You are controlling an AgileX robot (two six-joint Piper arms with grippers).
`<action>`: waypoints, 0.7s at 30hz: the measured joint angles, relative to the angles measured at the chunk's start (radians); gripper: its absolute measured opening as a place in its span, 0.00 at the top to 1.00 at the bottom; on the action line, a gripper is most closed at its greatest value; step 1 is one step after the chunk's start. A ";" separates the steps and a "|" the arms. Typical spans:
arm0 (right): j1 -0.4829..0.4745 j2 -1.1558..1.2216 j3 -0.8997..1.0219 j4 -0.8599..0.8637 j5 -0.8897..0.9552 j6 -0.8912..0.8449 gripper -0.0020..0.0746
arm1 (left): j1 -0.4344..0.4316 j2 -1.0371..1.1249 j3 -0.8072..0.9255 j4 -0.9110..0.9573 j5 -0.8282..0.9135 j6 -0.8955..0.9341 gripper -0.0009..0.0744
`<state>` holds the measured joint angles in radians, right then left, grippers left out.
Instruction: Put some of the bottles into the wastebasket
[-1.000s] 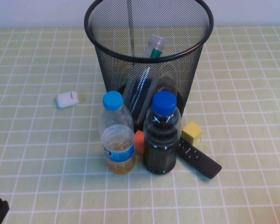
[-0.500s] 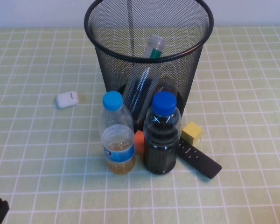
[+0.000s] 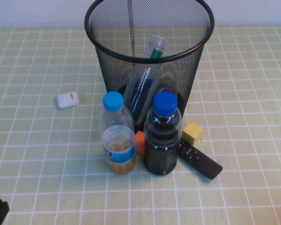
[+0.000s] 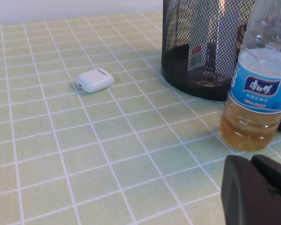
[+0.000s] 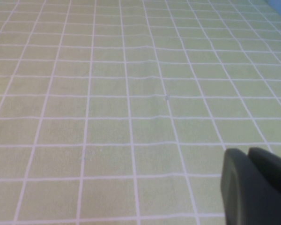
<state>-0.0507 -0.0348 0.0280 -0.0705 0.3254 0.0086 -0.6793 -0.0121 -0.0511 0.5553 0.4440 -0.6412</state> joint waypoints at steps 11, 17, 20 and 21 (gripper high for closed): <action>0.000 0.000 0.000 0.000 0.000 0.000 0.98 | 0.076 0.000 0.026 -0.026 -0.056 0.022 0.99; 0.002 0.000 0.000 0.000 0.000 0.000 0.98 | 0.278 0.000 0.077 -0.342 -0.290 0.397 0.99; 0.002 0.000 0.000 0.000 0.000 0.000 0.98 | 0.378 0.000 0.079 -0.461 -0.390 0.565 0.99; 0.002 0.000 0.000 0.000 0.000 0.000 0.98 | 0.406 0.000 0.079 -0.480 -0.410 0.592 0.99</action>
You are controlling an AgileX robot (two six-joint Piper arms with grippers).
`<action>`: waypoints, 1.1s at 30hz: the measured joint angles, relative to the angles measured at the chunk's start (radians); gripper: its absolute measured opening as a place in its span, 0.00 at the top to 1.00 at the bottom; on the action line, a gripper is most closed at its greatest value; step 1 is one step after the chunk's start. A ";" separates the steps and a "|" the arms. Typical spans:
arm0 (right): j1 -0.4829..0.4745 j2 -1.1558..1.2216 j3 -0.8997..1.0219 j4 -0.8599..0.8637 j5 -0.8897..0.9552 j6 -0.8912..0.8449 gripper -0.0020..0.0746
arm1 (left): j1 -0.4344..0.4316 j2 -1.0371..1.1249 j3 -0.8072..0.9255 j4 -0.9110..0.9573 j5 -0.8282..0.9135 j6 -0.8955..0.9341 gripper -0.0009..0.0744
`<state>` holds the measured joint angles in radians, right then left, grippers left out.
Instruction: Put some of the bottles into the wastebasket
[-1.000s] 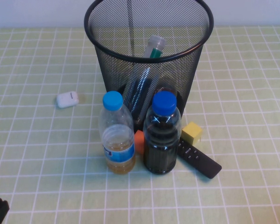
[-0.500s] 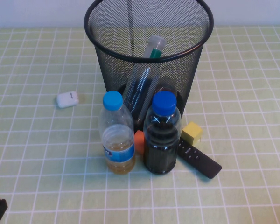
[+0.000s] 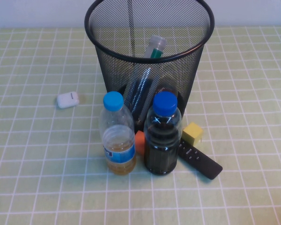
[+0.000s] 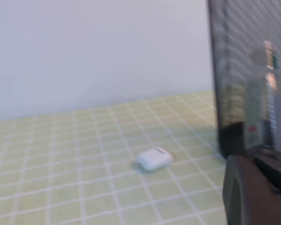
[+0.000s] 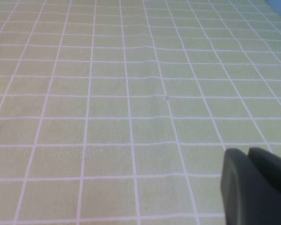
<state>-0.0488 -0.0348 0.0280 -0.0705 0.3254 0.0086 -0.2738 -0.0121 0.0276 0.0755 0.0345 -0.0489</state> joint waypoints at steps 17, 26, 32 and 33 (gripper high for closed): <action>0.000 0.000 0.000 0.000 0.000 0.000 0.98 | 0.117 0.000 0.000 0.021 0.315 0.039 0.99; 0.000 0.000 0.000 0.000 0.000 0.000 0.98 | 0.117 0.000 0.000 0.026 0.317 0.037 0.99; 0.000 0.000 0.000 0.000 0.000 0.000 0.98 | 0.117 0.000 0.000 0.026 0.317 0.037 0.99; 0.000 0.000 0.000 0.000 0.000 0.000 0.98 | 0.117 0.000 0.000 0.026 0.317 0.037 0.99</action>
